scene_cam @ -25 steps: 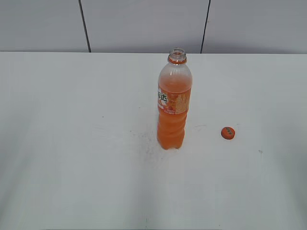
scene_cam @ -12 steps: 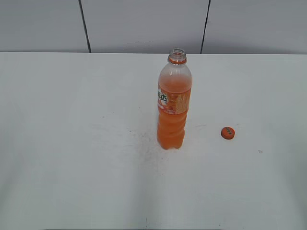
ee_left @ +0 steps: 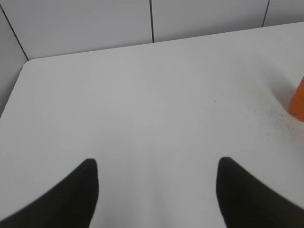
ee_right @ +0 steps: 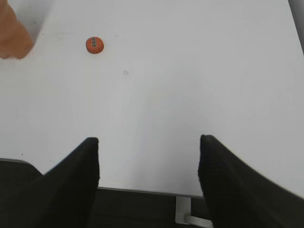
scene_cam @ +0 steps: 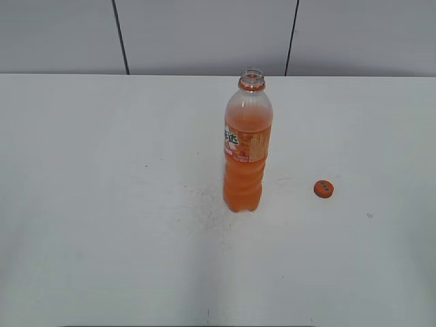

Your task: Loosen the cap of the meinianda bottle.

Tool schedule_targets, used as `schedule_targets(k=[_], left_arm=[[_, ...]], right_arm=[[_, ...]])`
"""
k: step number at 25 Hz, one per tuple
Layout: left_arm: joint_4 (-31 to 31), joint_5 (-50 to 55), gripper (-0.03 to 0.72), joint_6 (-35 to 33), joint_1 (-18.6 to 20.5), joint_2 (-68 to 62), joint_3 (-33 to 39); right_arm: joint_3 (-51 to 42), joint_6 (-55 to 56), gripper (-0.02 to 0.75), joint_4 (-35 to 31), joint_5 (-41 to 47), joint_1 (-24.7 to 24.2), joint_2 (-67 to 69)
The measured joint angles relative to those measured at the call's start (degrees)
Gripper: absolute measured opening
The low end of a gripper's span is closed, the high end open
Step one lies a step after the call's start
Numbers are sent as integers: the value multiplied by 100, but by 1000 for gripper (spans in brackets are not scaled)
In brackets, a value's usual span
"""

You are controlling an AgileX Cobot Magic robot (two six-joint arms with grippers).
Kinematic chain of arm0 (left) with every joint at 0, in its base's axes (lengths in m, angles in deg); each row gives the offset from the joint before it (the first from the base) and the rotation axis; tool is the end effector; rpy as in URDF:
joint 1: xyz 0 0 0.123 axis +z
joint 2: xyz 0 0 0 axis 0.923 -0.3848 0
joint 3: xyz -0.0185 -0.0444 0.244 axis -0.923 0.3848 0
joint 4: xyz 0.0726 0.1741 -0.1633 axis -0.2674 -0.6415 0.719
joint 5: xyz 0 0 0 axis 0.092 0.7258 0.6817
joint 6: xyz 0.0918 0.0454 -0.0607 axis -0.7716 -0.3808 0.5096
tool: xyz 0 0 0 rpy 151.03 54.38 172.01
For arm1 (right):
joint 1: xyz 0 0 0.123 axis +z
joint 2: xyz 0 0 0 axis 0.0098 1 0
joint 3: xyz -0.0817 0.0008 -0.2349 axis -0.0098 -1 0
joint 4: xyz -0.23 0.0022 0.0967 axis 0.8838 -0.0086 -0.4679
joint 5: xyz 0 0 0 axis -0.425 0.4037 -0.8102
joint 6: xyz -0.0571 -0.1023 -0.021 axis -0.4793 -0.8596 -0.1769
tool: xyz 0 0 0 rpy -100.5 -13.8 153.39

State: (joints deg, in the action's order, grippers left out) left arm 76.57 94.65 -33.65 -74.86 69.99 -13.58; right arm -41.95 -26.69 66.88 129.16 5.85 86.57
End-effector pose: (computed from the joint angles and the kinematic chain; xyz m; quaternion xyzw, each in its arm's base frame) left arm 0.0482 -0.0023 0.2861 0.0557 0.8262 -0.0154 0.5604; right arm 0.0767 0.0063 0.2418 -0.0884 0.8828 -0.0070 0.4613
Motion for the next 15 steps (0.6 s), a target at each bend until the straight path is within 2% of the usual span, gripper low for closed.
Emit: schedule_targets(k=[7, 15], left_arm=[[0, -2, 477, 0, 0, 12, 26], [0, -7, 468, 0, 0, 12, 26]], right_arm=[[0, 0, 493, 3, 0, 0, -696], [0, 0, 493, 8, 0, 0, -725]])
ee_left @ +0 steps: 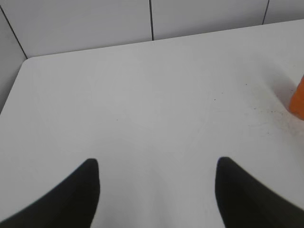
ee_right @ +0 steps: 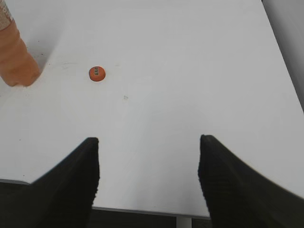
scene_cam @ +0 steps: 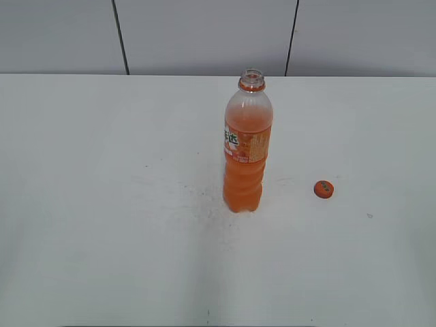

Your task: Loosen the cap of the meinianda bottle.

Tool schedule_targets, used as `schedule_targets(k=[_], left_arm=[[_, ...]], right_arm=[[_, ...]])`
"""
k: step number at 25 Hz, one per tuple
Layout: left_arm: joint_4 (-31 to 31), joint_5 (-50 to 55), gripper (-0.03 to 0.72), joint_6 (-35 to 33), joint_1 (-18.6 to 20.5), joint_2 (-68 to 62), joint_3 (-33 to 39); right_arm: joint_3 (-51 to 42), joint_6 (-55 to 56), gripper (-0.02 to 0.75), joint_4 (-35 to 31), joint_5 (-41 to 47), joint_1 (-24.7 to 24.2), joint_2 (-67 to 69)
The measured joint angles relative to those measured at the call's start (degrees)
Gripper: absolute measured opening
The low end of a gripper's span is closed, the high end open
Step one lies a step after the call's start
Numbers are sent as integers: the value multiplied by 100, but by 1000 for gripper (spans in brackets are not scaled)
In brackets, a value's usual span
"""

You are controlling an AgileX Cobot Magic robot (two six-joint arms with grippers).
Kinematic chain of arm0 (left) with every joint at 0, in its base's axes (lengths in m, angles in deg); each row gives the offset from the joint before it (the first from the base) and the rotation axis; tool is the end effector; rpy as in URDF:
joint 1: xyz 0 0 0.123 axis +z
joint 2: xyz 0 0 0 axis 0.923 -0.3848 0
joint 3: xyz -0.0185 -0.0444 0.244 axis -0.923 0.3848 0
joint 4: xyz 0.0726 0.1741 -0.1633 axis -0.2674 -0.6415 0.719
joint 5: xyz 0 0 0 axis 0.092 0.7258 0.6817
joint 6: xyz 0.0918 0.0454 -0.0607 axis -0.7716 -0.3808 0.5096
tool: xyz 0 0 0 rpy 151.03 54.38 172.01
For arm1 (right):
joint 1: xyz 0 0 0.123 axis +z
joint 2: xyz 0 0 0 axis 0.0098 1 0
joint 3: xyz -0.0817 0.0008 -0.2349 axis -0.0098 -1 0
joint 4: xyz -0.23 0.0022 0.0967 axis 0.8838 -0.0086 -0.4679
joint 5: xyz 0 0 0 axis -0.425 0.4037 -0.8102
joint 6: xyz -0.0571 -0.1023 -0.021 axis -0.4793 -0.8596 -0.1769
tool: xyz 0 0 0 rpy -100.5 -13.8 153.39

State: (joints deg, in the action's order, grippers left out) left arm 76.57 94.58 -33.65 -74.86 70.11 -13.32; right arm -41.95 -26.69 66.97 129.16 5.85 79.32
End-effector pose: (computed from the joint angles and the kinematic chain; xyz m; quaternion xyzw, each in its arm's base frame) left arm 0.0485 -0.0024 0.2850 0.0558 0.8265 -0.0154 0.5599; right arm 0.0611 0.0047 0.2506 -0.0851 0.8520 -0.0082 0.5165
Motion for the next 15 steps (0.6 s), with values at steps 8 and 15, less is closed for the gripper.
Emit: schedule_targets(k=[8, 15], left_arm=[[0, 0, 452, 0, 0, 0, 0], [0, 0, 446, 0, 0, 0, 0]], right_arm=[[0, 0, 493, 5, 0, 0, 0], [0, 0, 493, 5, 0, 0, 0]])
